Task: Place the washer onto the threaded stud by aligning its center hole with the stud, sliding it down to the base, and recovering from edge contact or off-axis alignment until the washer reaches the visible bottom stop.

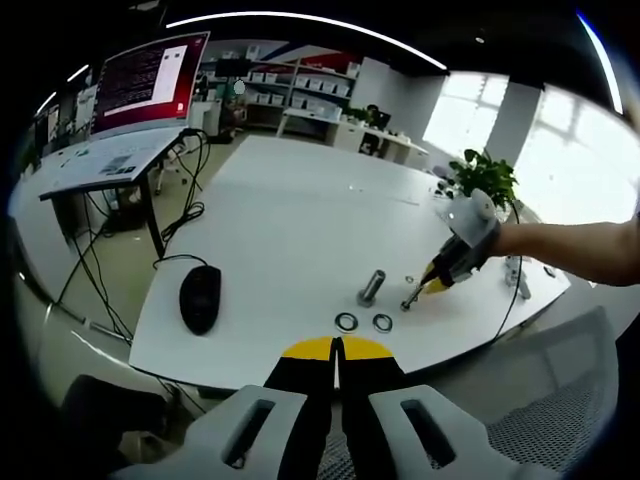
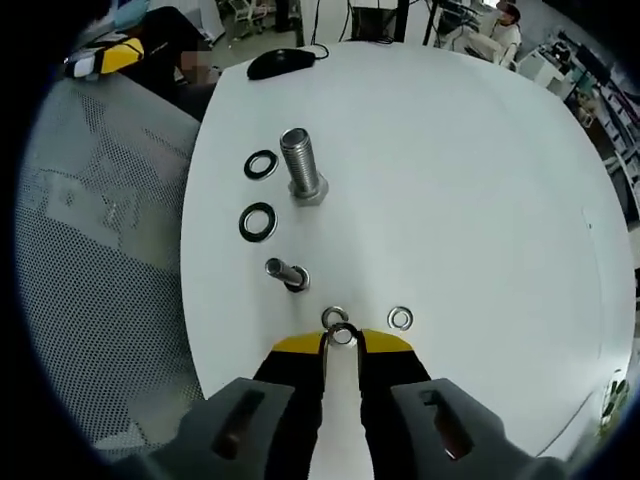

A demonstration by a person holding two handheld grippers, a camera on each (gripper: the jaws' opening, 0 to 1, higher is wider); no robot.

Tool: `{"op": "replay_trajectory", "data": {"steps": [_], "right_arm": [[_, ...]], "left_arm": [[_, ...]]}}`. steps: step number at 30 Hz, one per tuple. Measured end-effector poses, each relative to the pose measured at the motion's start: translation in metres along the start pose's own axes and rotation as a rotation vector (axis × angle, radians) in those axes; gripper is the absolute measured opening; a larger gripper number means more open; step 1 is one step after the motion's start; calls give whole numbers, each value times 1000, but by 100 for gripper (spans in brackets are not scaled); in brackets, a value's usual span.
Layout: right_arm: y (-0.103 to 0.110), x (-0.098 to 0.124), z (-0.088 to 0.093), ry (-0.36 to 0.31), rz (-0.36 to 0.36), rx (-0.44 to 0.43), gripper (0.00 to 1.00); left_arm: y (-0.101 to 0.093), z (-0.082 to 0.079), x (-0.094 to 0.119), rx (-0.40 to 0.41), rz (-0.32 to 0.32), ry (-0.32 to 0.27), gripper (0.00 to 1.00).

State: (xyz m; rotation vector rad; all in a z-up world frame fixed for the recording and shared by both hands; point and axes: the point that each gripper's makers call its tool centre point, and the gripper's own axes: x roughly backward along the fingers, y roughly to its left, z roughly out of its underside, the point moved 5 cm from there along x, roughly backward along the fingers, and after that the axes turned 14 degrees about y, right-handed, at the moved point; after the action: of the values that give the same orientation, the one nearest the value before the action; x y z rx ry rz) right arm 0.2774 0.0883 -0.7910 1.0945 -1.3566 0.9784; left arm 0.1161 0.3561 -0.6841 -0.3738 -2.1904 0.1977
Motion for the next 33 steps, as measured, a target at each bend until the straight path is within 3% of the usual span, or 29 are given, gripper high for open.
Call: {"op": "replay_trajectory", "data": {"steps": [11, 33], "right_arm": [[15, 21, 0, -66, -38, -36, 14], [42, 57, -2, -199, -47, -76, 14]], "left_arm": [[1, 0, -1, 0, 0, -3, 0], [-1, 0, 0, -6, 3, 5, 0]]}}
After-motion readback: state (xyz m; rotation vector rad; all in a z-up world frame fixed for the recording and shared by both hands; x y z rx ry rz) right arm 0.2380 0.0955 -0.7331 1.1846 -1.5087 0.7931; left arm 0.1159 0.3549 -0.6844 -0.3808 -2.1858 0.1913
